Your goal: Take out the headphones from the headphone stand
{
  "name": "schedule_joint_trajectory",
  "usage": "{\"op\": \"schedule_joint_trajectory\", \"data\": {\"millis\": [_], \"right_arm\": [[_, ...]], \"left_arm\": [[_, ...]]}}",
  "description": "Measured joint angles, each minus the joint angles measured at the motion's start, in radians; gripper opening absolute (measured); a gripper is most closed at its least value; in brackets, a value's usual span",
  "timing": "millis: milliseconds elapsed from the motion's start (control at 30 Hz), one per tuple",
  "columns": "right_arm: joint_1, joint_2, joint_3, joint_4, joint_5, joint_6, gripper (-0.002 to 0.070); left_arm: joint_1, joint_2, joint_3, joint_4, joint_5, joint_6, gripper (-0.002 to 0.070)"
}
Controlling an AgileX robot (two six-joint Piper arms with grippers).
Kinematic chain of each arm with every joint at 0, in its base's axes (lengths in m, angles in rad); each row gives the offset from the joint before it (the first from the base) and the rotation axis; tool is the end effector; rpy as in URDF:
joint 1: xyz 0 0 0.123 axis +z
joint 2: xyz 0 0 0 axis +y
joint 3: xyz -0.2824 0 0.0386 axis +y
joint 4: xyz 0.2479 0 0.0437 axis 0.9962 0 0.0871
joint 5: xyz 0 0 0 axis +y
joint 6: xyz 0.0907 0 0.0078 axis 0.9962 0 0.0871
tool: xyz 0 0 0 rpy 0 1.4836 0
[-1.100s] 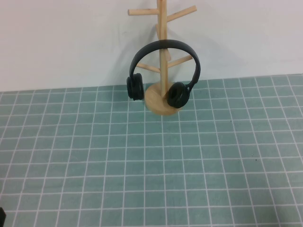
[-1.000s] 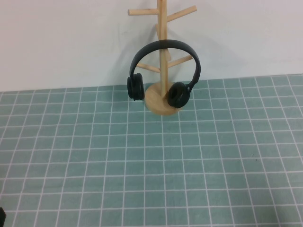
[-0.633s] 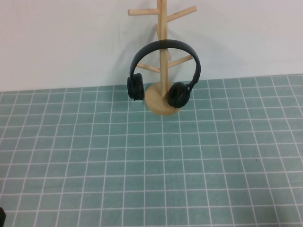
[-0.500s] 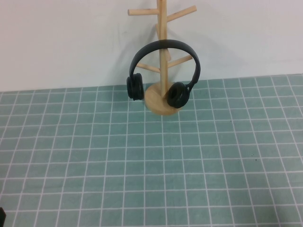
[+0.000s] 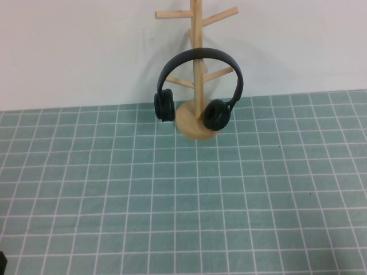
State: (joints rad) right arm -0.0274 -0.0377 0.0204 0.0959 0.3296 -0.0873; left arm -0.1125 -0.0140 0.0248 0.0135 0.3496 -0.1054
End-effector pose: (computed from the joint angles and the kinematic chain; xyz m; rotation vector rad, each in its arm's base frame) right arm 0.0522 0.0014 0.1786 0.0055 1.7944 0.0107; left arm 0.0528 -0.0055 0.1740 0.0150 1.8462 -0.1392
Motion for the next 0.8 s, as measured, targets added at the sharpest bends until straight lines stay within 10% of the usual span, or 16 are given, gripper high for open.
{"op": "schedule_joint_trajectory", "data": {"millis": [533, 800], "right_arm": [[0.000, 0.000, 0.000, 0.040, -0.075, -0.001, -0.0008], [0.000, 0.000, 0.000, 0.605, -0.277, 0.026, -0.0008]], "left_arm": [[0.000, 0.000, 0.000, 0.000, 0.000, 0.000, -0.0003], [0.000, 0.000, 0.000, 0.000, 0.000, 0.000, -0.0003]]}}
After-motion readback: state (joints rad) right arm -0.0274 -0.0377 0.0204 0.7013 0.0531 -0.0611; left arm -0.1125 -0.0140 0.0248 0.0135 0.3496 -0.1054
